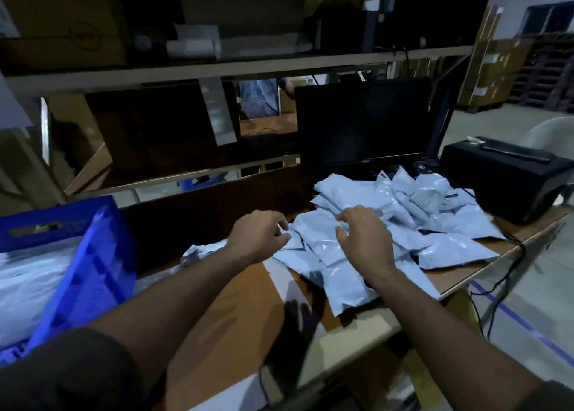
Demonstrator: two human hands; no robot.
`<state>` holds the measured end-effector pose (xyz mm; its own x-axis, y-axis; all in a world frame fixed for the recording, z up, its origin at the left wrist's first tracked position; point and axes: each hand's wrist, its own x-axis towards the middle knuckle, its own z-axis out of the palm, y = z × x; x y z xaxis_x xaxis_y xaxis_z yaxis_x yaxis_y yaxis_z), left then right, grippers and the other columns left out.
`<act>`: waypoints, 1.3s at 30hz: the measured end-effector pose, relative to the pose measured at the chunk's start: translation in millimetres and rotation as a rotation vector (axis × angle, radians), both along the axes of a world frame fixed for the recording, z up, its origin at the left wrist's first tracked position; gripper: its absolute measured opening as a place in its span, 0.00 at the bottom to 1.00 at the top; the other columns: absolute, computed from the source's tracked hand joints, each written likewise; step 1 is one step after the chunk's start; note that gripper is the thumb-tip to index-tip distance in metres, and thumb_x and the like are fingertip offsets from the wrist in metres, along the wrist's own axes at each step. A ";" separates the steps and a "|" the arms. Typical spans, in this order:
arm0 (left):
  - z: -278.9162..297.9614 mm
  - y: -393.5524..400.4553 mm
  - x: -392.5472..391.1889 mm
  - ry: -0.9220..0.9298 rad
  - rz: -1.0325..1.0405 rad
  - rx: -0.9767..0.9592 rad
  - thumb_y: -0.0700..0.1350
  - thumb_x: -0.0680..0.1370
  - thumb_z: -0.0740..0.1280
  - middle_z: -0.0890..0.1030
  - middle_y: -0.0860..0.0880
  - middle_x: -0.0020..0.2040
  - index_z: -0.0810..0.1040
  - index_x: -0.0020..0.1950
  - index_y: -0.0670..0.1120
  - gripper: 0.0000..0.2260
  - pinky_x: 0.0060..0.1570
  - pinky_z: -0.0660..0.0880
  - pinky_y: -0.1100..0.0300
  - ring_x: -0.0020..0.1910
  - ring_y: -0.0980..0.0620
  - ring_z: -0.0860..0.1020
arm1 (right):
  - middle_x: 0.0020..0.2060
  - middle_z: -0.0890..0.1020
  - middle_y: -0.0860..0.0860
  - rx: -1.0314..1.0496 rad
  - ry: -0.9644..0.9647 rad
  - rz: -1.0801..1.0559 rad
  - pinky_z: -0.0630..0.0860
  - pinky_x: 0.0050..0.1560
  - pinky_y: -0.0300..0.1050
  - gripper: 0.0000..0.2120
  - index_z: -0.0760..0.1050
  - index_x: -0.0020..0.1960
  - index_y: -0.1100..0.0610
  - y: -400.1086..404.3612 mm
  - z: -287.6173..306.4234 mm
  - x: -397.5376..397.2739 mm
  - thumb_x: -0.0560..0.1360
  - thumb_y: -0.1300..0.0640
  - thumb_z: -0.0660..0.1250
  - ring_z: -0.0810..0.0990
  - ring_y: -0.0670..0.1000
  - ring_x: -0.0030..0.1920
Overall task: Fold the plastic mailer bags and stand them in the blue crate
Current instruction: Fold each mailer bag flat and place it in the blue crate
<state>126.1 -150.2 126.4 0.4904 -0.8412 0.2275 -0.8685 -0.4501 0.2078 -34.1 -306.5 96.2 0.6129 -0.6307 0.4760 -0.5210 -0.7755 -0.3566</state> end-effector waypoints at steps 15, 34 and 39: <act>-45.5 -65.3 -23.5 0.242 0.221 -0.196 0.55 0.79 0.70 0.83 0.57 0.45 0.81 0.56 0.54 0.08 0.43 0.80 0.56 0.43 0.58 0.80 | 0.36 0.82 0.51 -0.114 -0.049 -0.037 0.73 0.45 0.51 0.11 0.82 0.42 0.55 -95.9 -15.7 26.9 0.71 0.69 0.66 0.80 0.56 0.41; -92.7 133.1 1.7 -0.007 0.486 -0.217 0.49 0.75 0.75 0.75 0.54 0.60 0.81 0.56 0.55 0.11 0.52 0.73 0.61 0.59 0.55 0.73 | 0.51 0.83 0.46 0.296 -0.035 0.492 0.76 0.52 0.44 0.11 0.81 0.56 0.49 70.8 -67.0 51.1 0.79 0.61 0.65 0.80 0.48 0.52; -114.4 161.0 -23.9 0.047 0.417 -0.179 0.46 0.77 0.72 0.75 0.59 0.58 0.78 0.55 0.58 0.10 0.47 0.68 0.67 0.55 0.59 0.74 | 0.53 0.80 0.45 0.270 0.174 0.433 0.76 0.50 0.47 0.13 0.79 0.54 0.45 88.5 -96.0 29.3 0.77 0.60 0.63 0.79 0.49 0.53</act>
